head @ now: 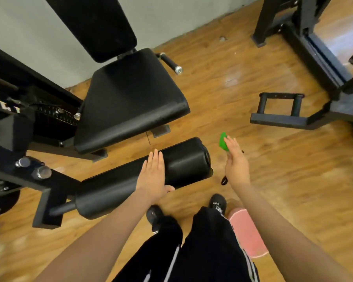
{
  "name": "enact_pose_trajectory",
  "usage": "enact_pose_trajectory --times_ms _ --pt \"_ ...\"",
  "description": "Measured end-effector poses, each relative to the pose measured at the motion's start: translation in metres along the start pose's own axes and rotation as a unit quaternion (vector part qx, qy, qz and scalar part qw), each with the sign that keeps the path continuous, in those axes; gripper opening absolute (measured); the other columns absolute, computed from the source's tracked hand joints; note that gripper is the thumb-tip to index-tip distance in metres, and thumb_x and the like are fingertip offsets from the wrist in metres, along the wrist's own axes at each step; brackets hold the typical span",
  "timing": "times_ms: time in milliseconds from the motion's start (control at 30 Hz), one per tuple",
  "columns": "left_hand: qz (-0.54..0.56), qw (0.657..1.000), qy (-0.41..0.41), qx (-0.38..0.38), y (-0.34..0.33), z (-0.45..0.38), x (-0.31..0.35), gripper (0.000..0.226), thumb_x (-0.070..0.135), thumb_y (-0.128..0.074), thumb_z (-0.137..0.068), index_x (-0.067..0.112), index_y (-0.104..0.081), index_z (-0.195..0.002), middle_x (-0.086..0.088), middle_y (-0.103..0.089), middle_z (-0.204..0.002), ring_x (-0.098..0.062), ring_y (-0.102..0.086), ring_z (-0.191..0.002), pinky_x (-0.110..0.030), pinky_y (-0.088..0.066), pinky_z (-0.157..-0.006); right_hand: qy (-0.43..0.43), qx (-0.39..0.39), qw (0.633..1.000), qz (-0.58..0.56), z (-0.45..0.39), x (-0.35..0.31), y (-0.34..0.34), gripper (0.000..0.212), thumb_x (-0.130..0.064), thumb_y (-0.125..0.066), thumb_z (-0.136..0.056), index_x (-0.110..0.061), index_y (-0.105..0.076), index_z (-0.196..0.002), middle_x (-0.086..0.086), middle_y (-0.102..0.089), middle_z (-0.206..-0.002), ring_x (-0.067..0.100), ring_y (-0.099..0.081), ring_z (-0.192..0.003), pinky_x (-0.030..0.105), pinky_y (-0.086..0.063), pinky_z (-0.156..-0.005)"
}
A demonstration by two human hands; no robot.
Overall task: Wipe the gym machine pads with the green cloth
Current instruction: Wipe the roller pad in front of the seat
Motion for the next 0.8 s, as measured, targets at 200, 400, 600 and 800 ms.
enact_pose_trajectory --times_ms 200,400,600,800 --pt "-0.037 0.999 -0.016 -0.023 -0.002 -0.028 0.041 0.113 0.048 -0.066 -0.086 0.001 0.015 -0.15 -0.016 0.017 -0.159 -0.028 0.012 -0.148 -0.037 0.0 -0.12 0.05 -0.166 0.985 -0.012 -0.028 -0.035 -0.061 0.047 0.008 -0.034 -0.095 -0.009 -0.042 -0.139 0.0 -0.033 -0.148 0.012 -0.02 -0.141 0.011 -0.008 -0.107" --pt "-0.05 0.998 -0.001 -0.024 -0.003 -0.031 0.044 0.109 0.039 -0.067 -0.087 0.001 0.014 -0.15 -0.016 0.015 -0.16 -0.027 0.01 -0.149 -0.035 -0.001 -0.12 0.068 -0.151 0.986 -0.017 0.063 0.004 -0.053 0.072 0.026 -0.046 -0.078 -0.014 -0.036 -0.138 -0.003 -0.027 -0.144 0.016 -0.02 -0.139 0.007 -0.007 -0.11" --pt "-0.051 0.998 0.006 -0.025 -0.001 -0.031 0.045 0.109 0.039 -0.067 -0.088 0.002 0.014 -0.15 -0.015 0.015 -0.16 -0.026 0.01 -0.149 -0.035 0.0 -0.119 -0.056 -0.09 0.994 -0.032 0.063 0.046 -0.014 0.072 0.027 -0.044 -0.078 -0.019 -0.044 -0.133 -0.009 -0.038 -0.137 0.018 -0.037 -0.135 0.004 -0.016 -0.107" --pt "-0.024 0.999 -0.009 -0.02 0.0 -0.03 0.044 0.108 0.038 -0.067 -0.088 0.004 0.015 -0.151 -0.012 0.017 -0.16 -0.024 0.012 -0.148 -0.033 0.001 -0.119 0.086 -0.145 0.984 0.052 -0.002 -0.048 -0.045 0.066 0.017 -0.044 -0.085 -0.012 -0.034 -0.143 -0.001 -0.024 -0.152 0.011 -0.012 -0.142 0.024 -0.011 -0.117"
Point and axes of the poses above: each hand's wrist, its own z-axis away from the middle knuckle, its own y-axis out of the back of the hand, x = y × z, the point moved 9 cm from there along -z, towards the middle knuckle
